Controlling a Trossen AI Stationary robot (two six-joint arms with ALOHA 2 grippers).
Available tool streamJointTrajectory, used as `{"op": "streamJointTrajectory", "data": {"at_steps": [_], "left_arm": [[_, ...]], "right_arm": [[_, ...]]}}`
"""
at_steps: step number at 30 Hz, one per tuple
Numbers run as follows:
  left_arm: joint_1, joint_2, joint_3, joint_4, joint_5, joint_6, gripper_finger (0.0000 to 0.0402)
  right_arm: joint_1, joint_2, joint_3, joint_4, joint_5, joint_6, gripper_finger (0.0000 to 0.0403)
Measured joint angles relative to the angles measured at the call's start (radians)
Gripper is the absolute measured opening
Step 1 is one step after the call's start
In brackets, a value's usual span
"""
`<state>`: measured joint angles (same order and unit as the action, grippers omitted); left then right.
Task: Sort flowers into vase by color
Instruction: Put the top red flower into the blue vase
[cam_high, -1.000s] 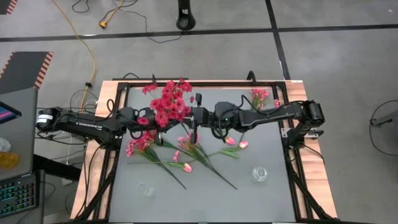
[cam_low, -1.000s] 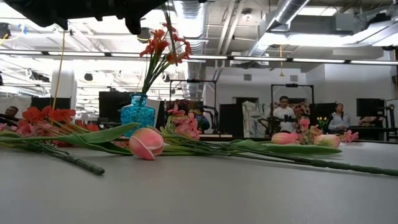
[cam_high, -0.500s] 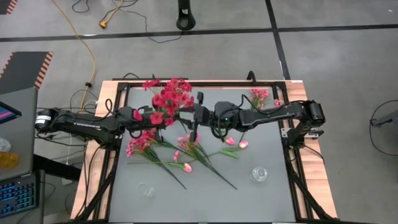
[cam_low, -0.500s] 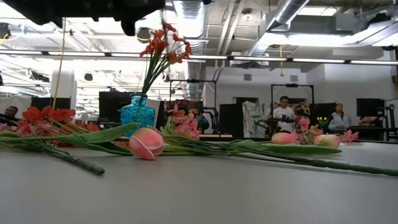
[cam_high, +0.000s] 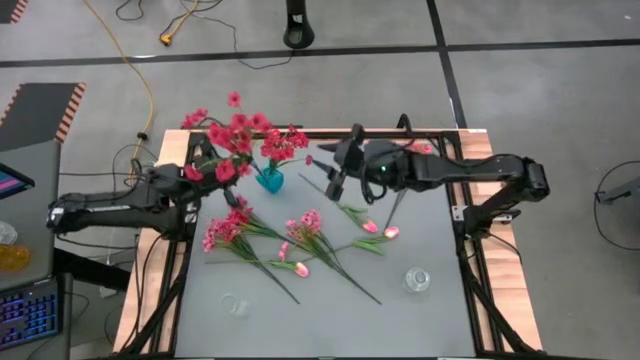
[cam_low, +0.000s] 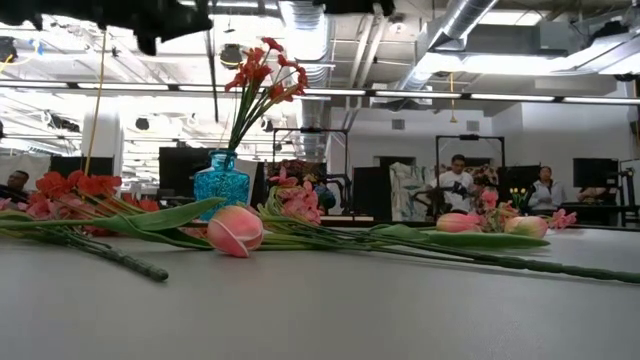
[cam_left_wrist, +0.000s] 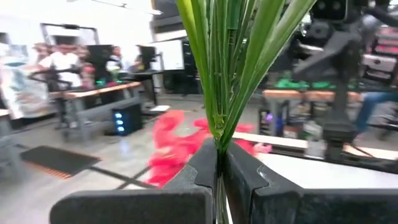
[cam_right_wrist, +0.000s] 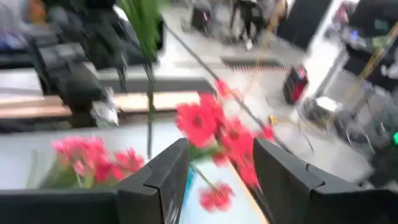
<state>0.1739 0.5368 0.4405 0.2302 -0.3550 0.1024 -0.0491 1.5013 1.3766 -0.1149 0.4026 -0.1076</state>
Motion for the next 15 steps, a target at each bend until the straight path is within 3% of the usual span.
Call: {"op": "streamJointTrajectory", "data": {"at_steps": [6,15], "left_arm": [[0.109,-0.018,-0.065,0.052,0.001,-0.017,0.0002],[0.224,0.073,-0.089,0.139,0.065,-0.046,0.0002]], "right_arm": [[-0.067,0.017,0.000,-0.108,-0.006,0.084,0.0199],[-0.117,0.072,0.000,-0.114,-0.011,0.090,0.0198]]}}
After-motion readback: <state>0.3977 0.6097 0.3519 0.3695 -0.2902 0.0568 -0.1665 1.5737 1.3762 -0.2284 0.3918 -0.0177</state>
